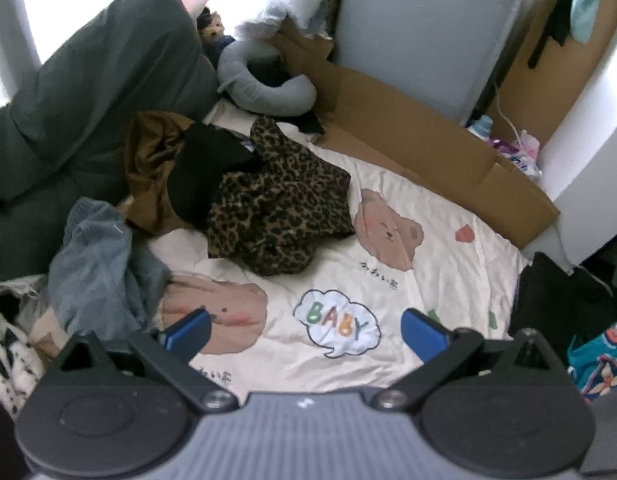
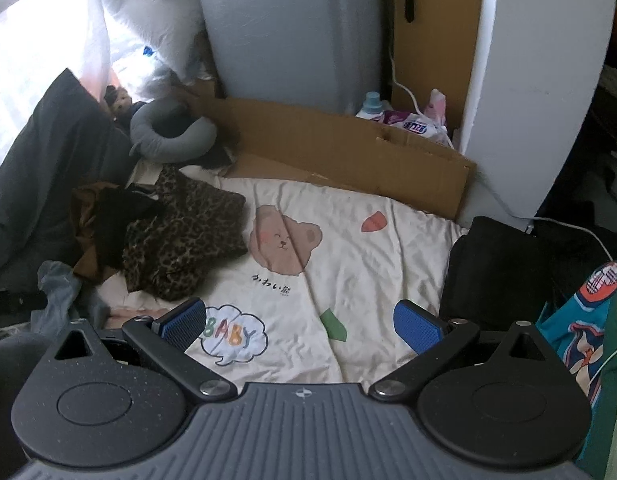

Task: Fold clothes

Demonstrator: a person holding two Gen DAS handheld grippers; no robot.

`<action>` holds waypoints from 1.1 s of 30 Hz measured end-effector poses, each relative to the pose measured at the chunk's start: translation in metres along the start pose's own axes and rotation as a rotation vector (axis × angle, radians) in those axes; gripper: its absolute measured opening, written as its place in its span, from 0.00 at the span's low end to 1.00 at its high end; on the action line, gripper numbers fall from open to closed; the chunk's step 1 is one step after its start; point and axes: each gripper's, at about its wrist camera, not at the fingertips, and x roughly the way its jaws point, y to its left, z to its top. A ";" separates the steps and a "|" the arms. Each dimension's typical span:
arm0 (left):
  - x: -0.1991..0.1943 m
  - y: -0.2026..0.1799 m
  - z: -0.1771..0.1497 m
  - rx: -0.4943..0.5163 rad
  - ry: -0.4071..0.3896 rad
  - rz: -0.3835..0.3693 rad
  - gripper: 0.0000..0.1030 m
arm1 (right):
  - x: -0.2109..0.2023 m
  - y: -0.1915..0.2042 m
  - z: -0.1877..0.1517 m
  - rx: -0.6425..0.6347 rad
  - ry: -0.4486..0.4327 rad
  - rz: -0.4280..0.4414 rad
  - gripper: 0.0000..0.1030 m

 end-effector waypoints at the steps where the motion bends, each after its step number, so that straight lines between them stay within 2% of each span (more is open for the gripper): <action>1: 0.000 0.001 0.001 0.007 -0.005 0.007 0.99 | -0.001 0.001 0.001 -0.009 -0.004 -0.008 1.00; 5: -0.006 0.004 0.007 0.042 -0.036 0.021 0.99 | -0.002 0.000 0.005 -0.015 -0.010 -0.017 1.00; 11: -0.021 0.011 0.025 0.035 -0.081 -0.009 0.99 | -0.009 0.002 0.015 -0.012 -0.038 0.002 1.00; 17: -0.031 0.020 0.039 0.059 -0.141 0.019 0.98 | -0.006 0.010 0.024 -0.024 -0.055 0.018 1.00; 24: -0.020 0.041 0.050 0.003 -0.106 -0.012 0.99 | 0.004 0.022 0.035 -0.086 -0.077 0.036 1.00; 33: 0.008 0.064 0.058 -0.074 -0.056 -0.027 1.00 | 0.020 0.025 0.054 -0.078 -0.097 0.054 1.00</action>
